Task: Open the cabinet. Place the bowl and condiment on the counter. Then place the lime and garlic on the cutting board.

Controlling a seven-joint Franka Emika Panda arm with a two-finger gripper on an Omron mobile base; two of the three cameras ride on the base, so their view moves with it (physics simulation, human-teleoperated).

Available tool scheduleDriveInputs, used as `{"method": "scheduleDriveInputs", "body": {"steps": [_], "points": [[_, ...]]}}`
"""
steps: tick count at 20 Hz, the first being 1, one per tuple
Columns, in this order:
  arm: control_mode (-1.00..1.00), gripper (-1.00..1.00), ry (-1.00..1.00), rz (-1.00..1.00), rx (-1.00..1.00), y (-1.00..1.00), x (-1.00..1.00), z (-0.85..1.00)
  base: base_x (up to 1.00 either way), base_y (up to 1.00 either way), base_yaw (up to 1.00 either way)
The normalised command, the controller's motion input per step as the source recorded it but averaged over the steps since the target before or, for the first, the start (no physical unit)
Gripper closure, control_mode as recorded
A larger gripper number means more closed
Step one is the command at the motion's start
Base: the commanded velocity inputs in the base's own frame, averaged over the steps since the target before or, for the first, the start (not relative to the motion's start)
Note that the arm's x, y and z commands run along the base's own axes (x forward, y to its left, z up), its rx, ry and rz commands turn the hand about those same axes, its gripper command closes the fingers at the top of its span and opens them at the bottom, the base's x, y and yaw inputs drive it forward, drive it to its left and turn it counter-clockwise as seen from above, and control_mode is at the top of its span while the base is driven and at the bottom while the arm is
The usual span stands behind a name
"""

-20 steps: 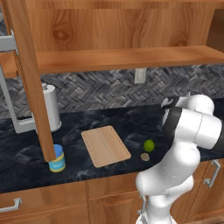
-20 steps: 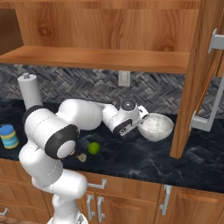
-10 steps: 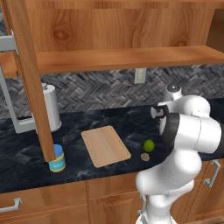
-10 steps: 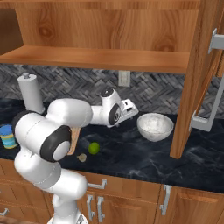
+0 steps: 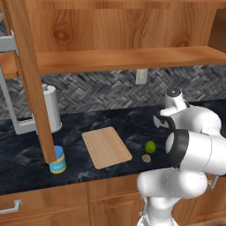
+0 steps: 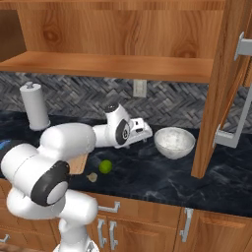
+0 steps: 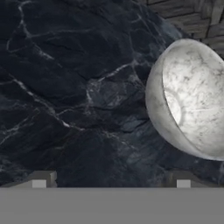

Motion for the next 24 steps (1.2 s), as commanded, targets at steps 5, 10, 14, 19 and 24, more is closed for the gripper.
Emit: {"method": "scheduleDriveInputs", "body": {"steps": [5, 10, 14, 19, 24], "points": [[-1.00, -1.00, -0.06, -0.14, 0.00, 0.07, -0.37, 0.35, 0.00, 0.00, 0.00], [-1.00, -1.00, -0.17, -0.33, 0.00, 0.25, -0.17, 0.62, 0.00, 0.00, 0.00], [-1.00, -1.00, -0.15, -0.34, 0.00, 0.45, 0.00, 0.38, 0.00, 0.00, 0.00], [-1.00, -1.00, -0.06, -0.27, -0.01, 0.48, 0.09, 0.09, 0.00, 0.00, 0.00], [-1.00, -1.00, 0.16, -0.11, 0.31, 0.02, 0.28, 0.28, 0.00, 0.00, 0.00]]}}
